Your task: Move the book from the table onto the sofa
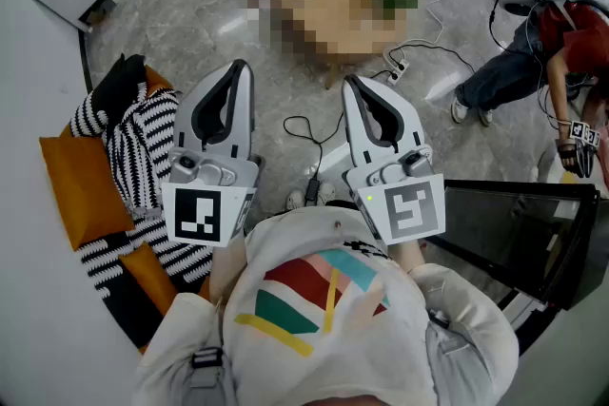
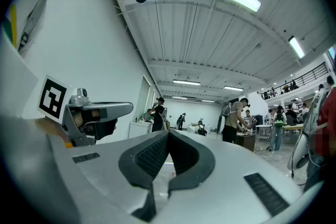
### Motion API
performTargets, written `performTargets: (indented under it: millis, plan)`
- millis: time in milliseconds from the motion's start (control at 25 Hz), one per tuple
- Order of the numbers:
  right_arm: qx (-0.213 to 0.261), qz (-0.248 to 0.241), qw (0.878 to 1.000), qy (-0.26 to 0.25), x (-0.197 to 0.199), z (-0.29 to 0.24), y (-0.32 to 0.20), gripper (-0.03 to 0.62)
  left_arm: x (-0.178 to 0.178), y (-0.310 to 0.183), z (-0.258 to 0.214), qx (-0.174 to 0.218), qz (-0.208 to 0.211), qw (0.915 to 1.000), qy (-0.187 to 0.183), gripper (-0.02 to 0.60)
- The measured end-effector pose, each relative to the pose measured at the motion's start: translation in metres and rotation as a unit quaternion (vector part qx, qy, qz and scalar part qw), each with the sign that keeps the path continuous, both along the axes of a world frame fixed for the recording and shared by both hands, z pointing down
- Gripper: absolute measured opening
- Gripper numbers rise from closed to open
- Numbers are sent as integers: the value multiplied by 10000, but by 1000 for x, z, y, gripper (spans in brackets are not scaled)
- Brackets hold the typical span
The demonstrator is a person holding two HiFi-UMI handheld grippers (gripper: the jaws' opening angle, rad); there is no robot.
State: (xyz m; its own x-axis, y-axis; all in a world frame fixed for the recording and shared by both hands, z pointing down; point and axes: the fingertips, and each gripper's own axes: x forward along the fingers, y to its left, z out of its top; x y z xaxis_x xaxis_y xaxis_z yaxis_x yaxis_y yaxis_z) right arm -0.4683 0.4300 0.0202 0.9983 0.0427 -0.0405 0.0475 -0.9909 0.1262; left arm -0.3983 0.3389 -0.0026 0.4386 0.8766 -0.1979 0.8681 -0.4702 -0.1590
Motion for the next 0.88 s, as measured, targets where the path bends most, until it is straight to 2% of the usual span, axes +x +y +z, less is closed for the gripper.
performTargets:
  millis: [120, 280, 480, 680, 880]
  plan:
    - [-15, -69, 9999, 120, 3, 0, 10, 11, 4, 8, 1, -89, -54, 9999, -24, 6]
    - [74, -154, 9997, 193, -1, 6, 25, 11, 3, 21, 6, -18, -142, 9999, 30, 6]
    - [-277, -294, 9992, 39, -3, 27, 42, 11, -3, 32, 10, -22, -252, 9996, 87, 6]
    - [286, -510, 9982, -162, 0, 41, 58, 12, 3, 35, 10, 24, -502, 9987, 108, 6]
    - [270, -511, 9975, -417, 15, 56, 75, 12, 25, 52, 21, 100, -503, 9987, -30, 6]
